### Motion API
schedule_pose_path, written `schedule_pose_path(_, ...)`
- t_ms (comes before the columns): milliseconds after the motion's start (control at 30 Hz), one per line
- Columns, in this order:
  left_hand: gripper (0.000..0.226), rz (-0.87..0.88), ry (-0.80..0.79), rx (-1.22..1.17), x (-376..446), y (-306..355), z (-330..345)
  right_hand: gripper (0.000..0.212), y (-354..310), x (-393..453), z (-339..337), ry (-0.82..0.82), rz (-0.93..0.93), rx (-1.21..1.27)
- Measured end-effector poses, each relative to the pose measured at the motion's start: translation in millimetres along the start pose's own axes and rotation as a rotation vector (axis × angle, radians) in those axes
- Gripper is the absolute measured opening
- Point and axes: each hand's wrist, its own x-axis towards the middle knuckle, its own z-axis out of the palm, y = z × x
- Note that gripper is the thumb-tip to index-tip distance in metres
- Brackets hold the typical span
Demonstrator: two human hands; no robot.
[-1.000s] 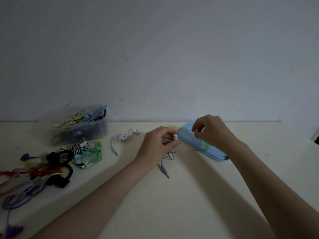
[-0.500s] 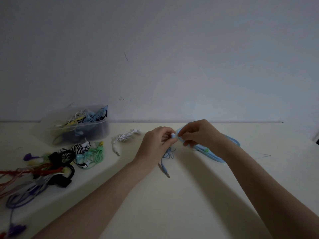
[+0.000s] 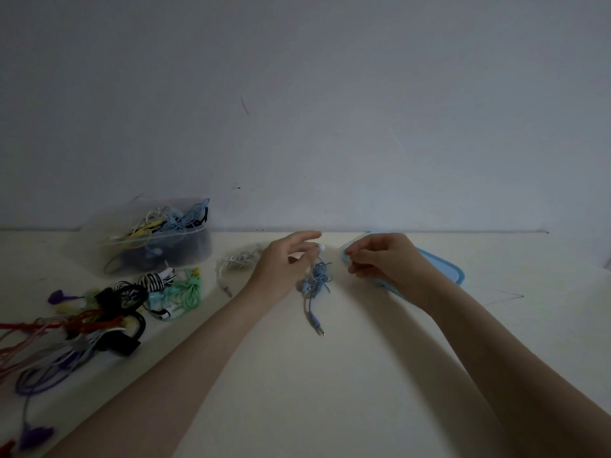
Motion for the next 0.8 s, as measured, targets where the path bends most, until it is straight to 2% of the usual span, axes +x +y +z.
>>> schedule_pose_path(133,0.018,-0.037,0.011,-0.006,2.6,1.4,-12.0,0.019,5.4,0.7,6.0,0.000,0.004,0.001)
schedule_pose_path(233,0.019,-0.020,0.001,0.334,3.6,2.1,-22.1,0.020,7.5,0.9,10.2,-0.004,-0.046,-0.018)
schedule_pose_path(300,0.017,0.032,-0.002,0.447,4.9,8.1,-29.3,0.020,8.0,0.3,12.3,-0.009,-0.082,-0.027)
schedule_pose_path(367,0.016,0.052,-0.101,0.429,6.3,16.7,-37.9,0.019,8.8,-1.3,14.9,-0.016,-0.106,-0.020)
schedule_pose_path(467,0.014,-0.009,-0.413,0.437,2.4,25.4,-41.4,0.017,11.9,-4.0,19.0,-0.031,-0.129,0.001)
schedule_pose_path(533,0.017,0.016,-0.506,0.454,-1.7,23.3,-35.9,0.017,11.7,-5.4,20.5,-0.038,-0.146,0.050)
schedule_pose_path(667,0.019,0.063,-0.467,0.370,-3.2,12.1,-27.4,0.017,3.6,-4.8,23.9,-0.060,-0.174,0.178)
schedule_pose_path(800,0.016,0.033,-0.376,0.285,-1.4,4.6,-25.6,0.015,6.9,-4.9,29.0,-0.095,-0.177,0.096)
